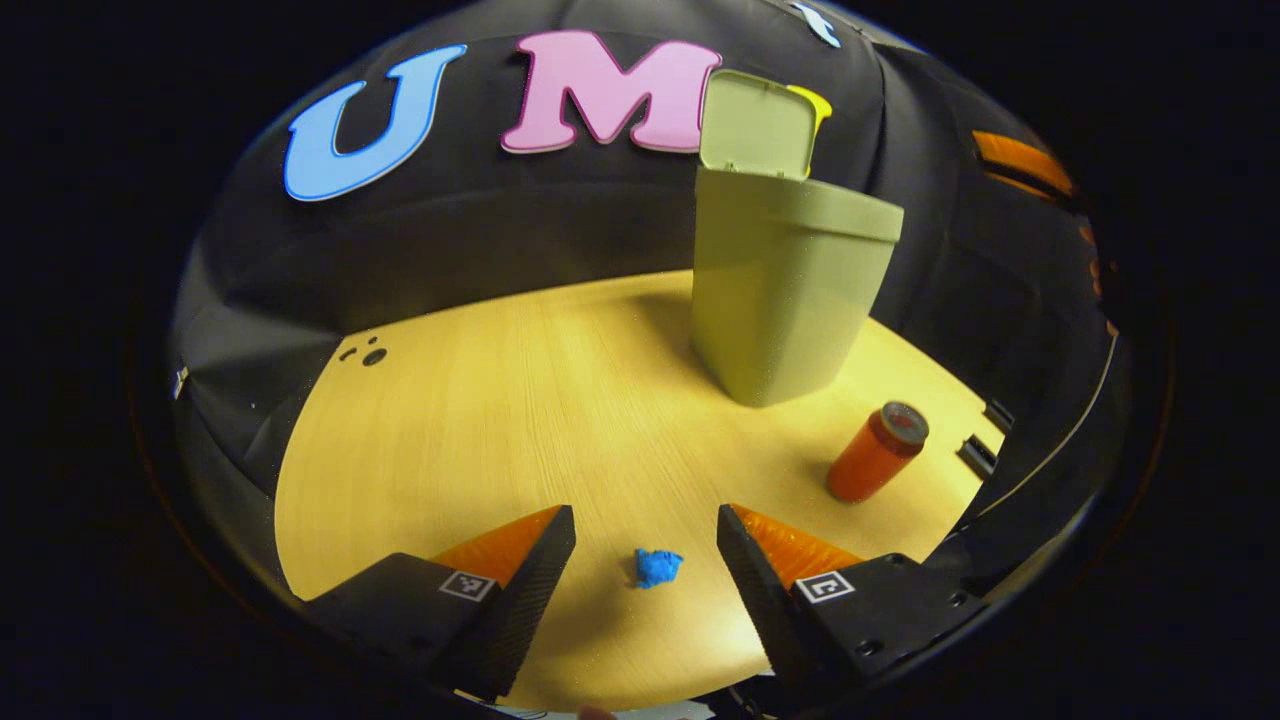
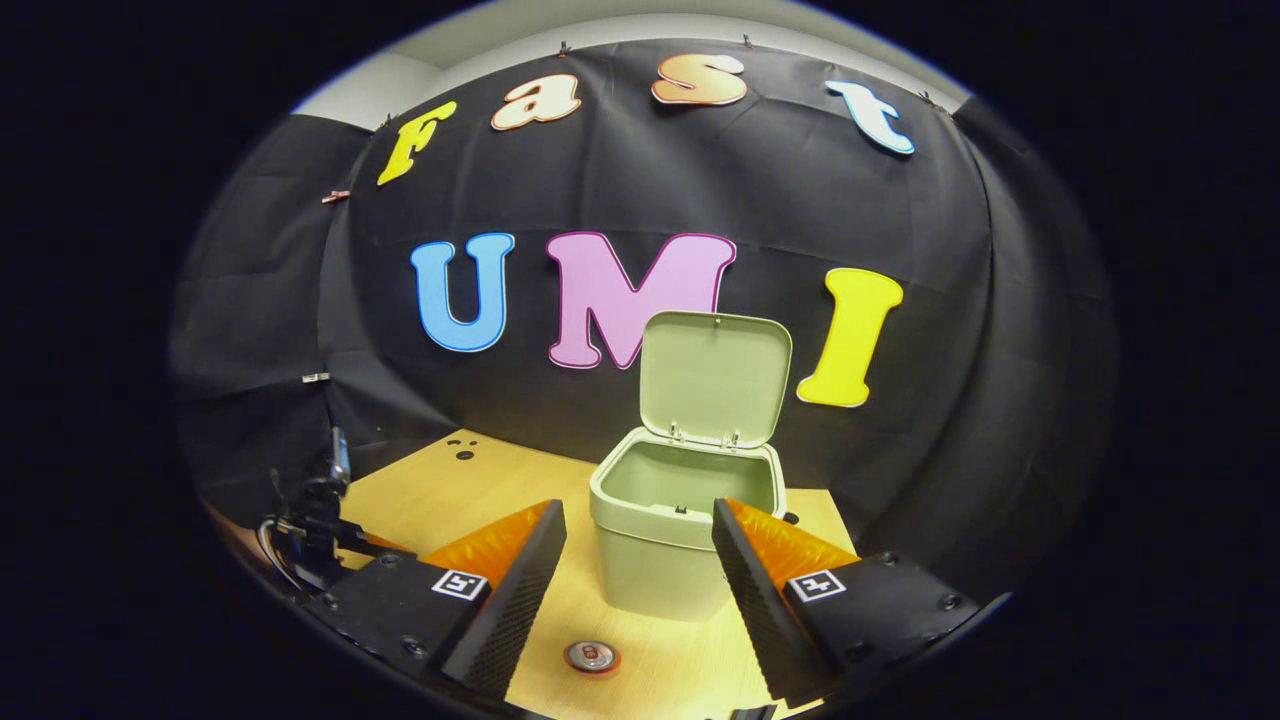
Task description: Press the lid of the desktop garbage bin to open it, pick up the crumpled paper on the desktop and throw it into the bin, then pick up the pop can on the desktop and drop it into the bin, and finally close the garbage bin lid.
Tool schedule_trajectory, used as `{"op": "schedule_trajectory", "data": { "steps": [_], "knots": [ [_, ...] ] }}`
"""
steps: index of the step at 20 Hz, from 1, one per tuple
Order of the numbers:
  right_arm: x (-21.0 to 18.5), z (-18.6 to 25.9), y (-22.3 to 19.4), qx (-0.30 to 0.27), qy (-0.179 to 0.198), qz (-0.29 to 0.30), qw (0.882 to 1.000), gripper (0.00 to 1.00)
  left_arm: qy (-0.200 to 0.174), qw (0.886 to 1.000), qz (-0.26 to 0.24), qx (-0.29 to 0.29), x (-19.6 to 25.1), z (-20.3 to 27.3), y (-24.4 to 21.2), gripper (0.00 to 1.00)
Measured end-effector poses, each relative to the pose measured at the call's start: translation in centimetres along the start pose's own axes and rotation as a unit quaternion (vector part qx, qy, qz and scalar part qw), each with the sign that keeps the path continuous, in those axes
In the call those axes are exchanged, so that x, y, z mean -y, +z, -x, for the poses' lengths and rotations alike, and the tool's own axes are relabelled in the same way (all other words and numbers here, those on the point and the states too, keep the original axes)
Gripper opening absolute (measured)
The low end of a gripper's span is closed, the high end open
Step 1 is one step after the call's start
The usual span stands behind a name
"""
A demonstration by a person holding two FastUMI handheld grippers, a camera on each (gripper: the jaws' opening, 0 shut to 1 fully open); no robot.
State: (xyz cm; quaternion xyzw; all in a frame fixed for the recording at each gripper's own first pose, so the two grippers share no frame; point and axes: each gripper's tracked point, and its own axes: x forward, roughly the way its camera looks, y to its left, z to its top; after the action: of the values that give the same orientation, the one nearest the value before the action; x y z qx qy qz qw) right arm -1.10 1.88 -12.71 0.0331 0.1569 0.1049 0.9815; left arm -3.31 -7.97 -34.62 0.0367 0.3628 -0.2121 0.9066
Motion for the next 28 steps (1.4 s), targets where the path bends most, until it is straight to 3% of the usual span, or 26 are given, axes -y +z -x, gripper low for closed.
{"op": "schedule_trajectory", "data": {
  "steps": [4, 8, 14, 17, 18, 19, 28],
  "knots": [
    [0.3, 1.1, -0.8, -0.01, -0.01, -0.009, 1.0, 0.93, -0.017, 0.999, -0.015, -0.041, 0.6, -2.2, -2.7, 0.91],
    [1.1, 2.3, -1.6, -0.022, -0.026, -0.017, 0.999, 0.93, -0.022, 0.997, -0.02, -0.075, 0.6, -4.1, -4.7, 0.82],
    [3.1, 4.0, -2.3, -0.031, -0.056, -0.027, 0.998, 0.93, -0.029, 0.994, -0.025, -0.106, 0.8, -5.8, -6.3, 0.63],
    [3.8, 4.6, -2.5, -0.032, -0.07, -0.033, 0.996, 0.93, -0.038, 0.992, -0.029, -0.115, 1.1, -5.9, -6.6, 0.4],
    [4.1, 4.8, -2.7, -0.033, -0.073, -0.035, 0.996, 0.93, -0.041, 0.992, -0.031, -0.115, 0.8, -5.9, -6.6, 0.43],
    [4.2, 4.8, -2.8, -0.034, -0.075, -0.037, 0.996, 0.93, -0.041, 0.992, -0.031, -0.115, 0.7, -5.9, -6.5, 0.38],
    [3.5, 3.9, -3.4, -0.039, -0.066, -0.044, 0.996, 0.93, -0.057, 0.996, -0.009, -0.069, 1.1, -3.4, -2.2, 0.37]
  ]
}}
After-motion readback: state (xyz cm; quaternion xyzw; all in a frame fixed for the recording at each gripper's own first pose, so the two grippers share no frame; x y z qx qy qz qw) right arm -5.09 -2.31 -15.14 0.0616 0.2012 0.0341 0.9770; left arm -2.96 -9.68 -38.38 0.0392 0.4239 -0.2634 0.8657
